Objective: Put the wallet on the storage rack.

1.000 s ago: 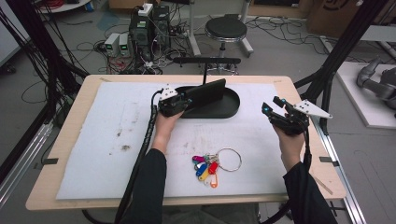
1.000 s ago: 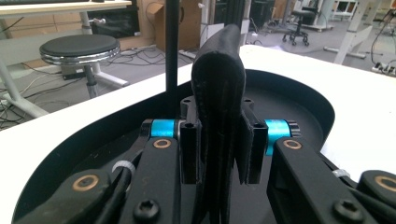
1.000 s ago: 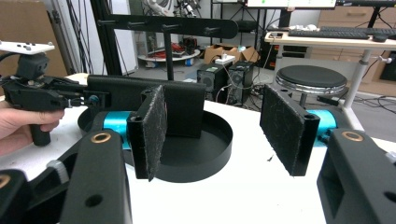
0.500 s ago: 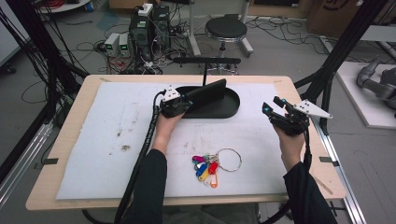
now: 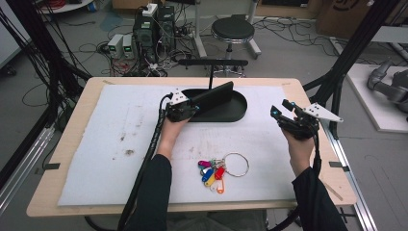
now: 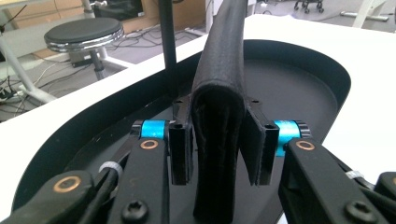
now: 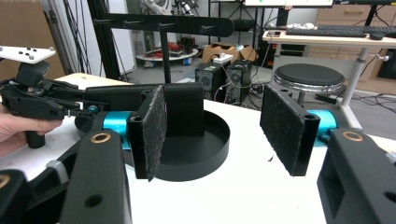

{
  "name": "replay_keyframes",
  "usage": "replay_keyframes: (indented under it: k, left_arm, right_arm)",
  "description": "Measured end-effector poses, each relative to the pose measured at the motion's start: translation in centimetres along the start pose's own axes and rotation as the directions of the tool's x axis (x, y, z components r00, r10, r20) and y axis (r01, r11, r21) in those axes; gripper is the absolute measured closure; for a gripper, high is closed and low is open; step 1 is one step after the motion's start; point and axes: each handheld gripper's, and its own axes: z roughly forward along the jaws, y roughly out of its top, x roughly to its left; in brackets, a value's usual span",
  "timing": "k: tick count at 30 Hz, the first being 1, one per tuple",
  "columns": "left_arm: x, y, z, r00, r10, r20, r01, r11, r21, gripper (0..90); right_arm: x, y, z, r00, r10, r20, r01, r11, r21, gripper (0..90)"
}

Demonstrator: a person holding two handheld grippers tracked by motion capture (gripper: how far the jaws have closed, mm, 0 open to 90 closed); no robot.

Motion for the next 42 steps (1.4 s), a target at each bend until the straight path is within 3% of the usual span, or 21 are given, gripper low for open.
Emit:
replay_keyframes:
  k: [6, 7, 8, 11, 19, 24, 26, 29, 33, 38, 42]
  left_arm:
    - [0.0, 0.0, -0.1, 0.9998, 0.010, -0.019, -0.010, 0.9994, 0.034, 52.7]
    - [0.0, 0.0, -0.2, 0.9997, 0.003, -0.023, -0.002, 0.9994, 0.035, 52.7]
    - [0.1, 0.1, -0.3, 0.9994, -0.023, -0.026, 0.024, 0.9994, 0.026, 45.5]
    - [0.1, 0.3, -0.4, 0.9986, -0.043, -0.030, 0.043, 0.9988, 0.022, 35.6]
    - [-0.8, 1.4, -1.3, 0.9997, 0.000, -0.026, 0.002, 0.9978, 0.066, 23.8]
    - [-1.2, 1.9, -3.0, 0.9982, 0.016, -0.059, -0.013, 0.9990, 0.042, 23.6]
    - [-1.4, 2.0, -3.6, 0.9981, 0.017, -0.060, -0.014, 0.9985, 0.053, 23.6]
    - [-1.8, 2.4, -4.8, 0.9990, 0.029, -0.034, -0.027, 0.9988, 0.040, 27.7]
    - [-2.5, 2.9, -6.0, 0.9989, 0.041, -0.022, -0.040, 0.9986, 0.034, 27.4]
    - [-3.8, 3.2, -8.6, 0.9976, 0.067, 0.020, -0.067, 0.9976, 0.018, 25.3]
    - [-4.3, 2.8, -10.4, 0.9978, 0.053, 0.038, -0.053, 0.9986, -0.003, 25.3]
  right_arm:
    - [0.0, 0.0, 0.0, 1.0000, -0.005, 0.002, 0.005, 1.000, 0.000, 41.8]
    - [0.0, 0.0, 0.0, 1.0000, -0.005, 0.002, 0.005, 1.000, 0.000, 41.8]
    - [0.0, 0.0, 0.0, 1.0000, -0.005, 0.001, 0.005, 1.000, 0.001, 41.8]
    - [0.1, 0.0, 0.1, 1.0000, -0.004, 0.002, 0.004, 1.000, 0.002, 41.5]
    - [0.1, 0.0, 0.0, 1.0000, -0.007, 0.005, 0.007, 1.000, -0.003, 41.4]
    - [0.0, 0.1, -0.2, 0.9999, -0.004, 0.012, 0.004, 1.000, -0.007, 41.1]
    - [0.0, 0.1, -0.2, 0.9999, -0.004, 0.012, 0.004, 1.000, -0.006, 40.9]
    - [0.0, 0.0, -0.1, 0.9999, -0.006, 0.009, 0.006, 1.000, 0.000, 40.6]
    - [0.1, 0.0, 0.0, 0.9999, -0.013, 0.009, 0.013, 1.000, 0.008, 40.5]
    - [0.3, -0.1, 0.1, 0.9995, -0.030, 0.007, 0.030, 0.999, 0.020, 40.3]
    - [0.4, -0.2, 0.2, 0.9994, -0.032, -0.007, 0.033, 0.999, 0.037, 39.4]
